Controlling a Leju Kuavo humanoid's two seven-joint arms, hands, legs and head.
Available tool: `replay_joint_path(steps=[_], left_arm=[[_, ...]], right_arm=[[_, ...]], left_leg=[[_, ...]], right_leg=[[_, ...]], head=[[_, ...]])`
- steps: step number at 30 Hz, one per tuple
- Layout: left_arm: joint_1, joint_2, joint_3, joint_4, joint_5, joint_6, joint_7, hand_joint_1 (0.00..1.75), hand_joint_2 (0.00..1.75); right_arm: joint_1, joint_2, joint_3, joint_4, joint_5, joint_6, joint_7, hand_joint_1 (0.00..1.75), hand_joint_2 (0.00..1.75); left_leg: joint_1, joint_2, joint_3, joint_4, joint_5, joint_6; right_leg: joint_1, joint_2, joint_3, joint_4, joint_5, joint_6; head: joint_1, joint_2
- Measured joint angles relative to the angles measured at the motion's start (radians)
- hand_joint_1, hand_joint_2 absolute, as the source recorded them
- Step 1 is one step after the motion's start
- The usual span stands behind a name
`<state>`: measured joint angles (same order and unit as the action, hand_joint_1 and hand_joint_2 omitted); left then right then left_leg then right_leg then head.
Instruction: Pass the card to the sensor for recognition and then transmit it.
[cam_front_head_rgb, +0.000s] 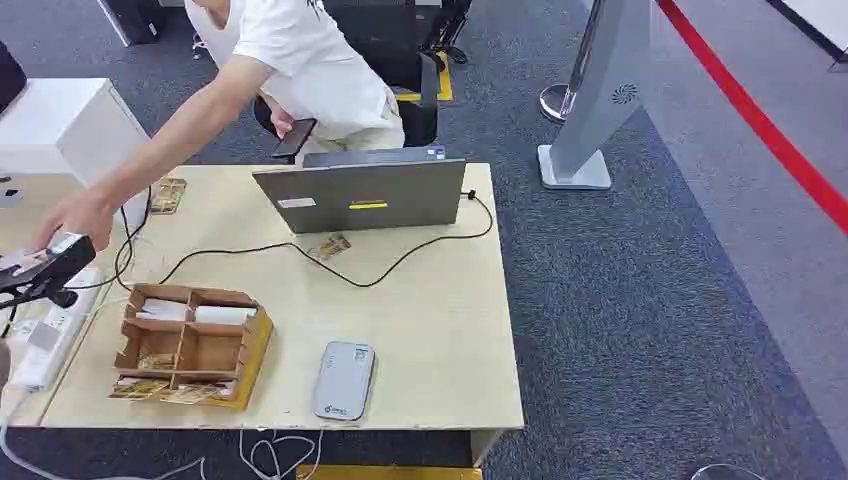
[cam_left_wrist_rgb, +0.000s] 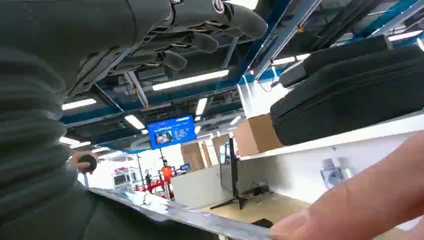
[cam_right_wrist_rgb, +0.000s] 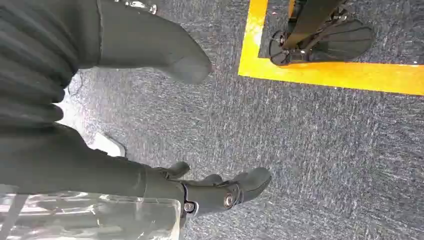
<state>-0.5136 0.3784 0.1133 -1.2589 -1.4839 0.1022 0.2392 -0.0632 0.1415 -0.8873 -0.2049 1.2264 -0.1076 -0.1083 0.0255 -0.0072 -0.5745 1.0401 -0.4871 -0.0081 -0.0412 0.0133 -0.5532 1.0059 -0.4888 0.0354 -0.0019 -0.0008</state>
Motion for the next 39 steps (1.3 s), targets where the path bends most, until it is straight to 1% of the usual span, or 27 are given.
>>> replay_joint_path(steps=[4, 5, 15, 23, 32, 35, 37, 39], left_arm=[[0.0, 0.003, -0.008, 0.01, -0.001, 0.001, 0.0, 0.0, 1.75], [0.0, 0.004, -0.008, 0.011, -0.001, 0.002, 0.0, 1.75, 1.75], [0.012, 0.014, -0.008, 0.021, 0.023, 0.014, -0.026, 1.75, 1.75], [0.015, 0.02, -0.009, 0.023, 0.029, 0.038, -0.031, 1.75, 1.75], [0.017, 0.021, -0.009, 0.023, 0.031, 0.044, -0.037, 1.75, 1.75], [0.031, 0.02, -0.009, 0.021, 0.039, 0.081, -0.056, 1.75, 1.75], [0.06, 0.014, -0.009, -0.007, 0.042, 0.106, -0.076, 1.75, 1.75], [0.088, 0.003, -0.01, -0.038, 0.042, 0.113, -0.081, 1.75, 1.75]], right_arm=[[0.0, 0.001, 0.0, 0.0, 0.001, 0.0, -0.003, 0.0, 1.75], [0.0, 0.001, 0.0, 0.0, 0.002, 0.0, -0.005, 0.0, 1.75], [0.0, 0.003, 0.002, 0.0, 0.017, -0.003, -0.007, 0.0, 1.75], [0.0, 0.003, 0.003, 0.0, 0.02, -0.003, -0.008, 0.0, 1.75], [0.0, 0.003, 0.011, 0.0, 0.021, -0.003, -0.01, 0.0, 1.75], [0.0, 0.003, 0.015, 0.0, 0.021, -0.005, -0.011, 0.0, 1.75], [0.001, 0.005, 0.015, 0.0, 0.021, -0.007, -0.01, 0.0, 1.75], [0.001, 0.007, 0.015, 0.0, 0.021, -0.008, -0.01, 0.0, 1.75]], left_leg=[[0.0, 0.0, 0.0, 0.0, 0.0, 0.0], [0.0, 0.0, 0.0, 0.0, 0.0, 0.0], [0.0, 0.0, -0.001, 0.0, 0.0, 0.0], [0.0, -0.001, -0.001, 0.0, 0.0, 0.0], [0.0, -0.001, -0.001, 0.0, 0.0, 0.0], [0.0, -0.001, -0.001, 0.0, 0.0, 0.0], [0.0, 0.0, -0.001, 0.0, 0.0, 0.0], [0.0, 0.0, -0.001, 0.0, 0.0, 0.0]], right_leg=[[0.0, 0.0, 0.0, 0.0, 0.0, 0.0], [0.0, 0.0, 0.0, 0.0, 0.0, 0.0], [0.0, -0.001, 0.0, 0.0, 0.0, 0.0], [0.0, -0.001, 0.0, 0.0, 0.0, 0.0], [0.0, -0.001, 0.0, 0.0, 0.0, 0.0], [0.0, 0.0, 0.0, 0.0, 0.0, 0.0], [0.0, 0.0, 0.0, 0.0, 0.0, 0.0], [0.0, 0.0, -0.001, 0.0, 0.0, 0.0]], head=[[0.0, 0.0], [0.0, 0.0], [0.0, 0.0], [0.0, 0.0], [0.0, 0.0], [0.0, 0.0], [0.0, 0.0], [0.0, 0.0]])
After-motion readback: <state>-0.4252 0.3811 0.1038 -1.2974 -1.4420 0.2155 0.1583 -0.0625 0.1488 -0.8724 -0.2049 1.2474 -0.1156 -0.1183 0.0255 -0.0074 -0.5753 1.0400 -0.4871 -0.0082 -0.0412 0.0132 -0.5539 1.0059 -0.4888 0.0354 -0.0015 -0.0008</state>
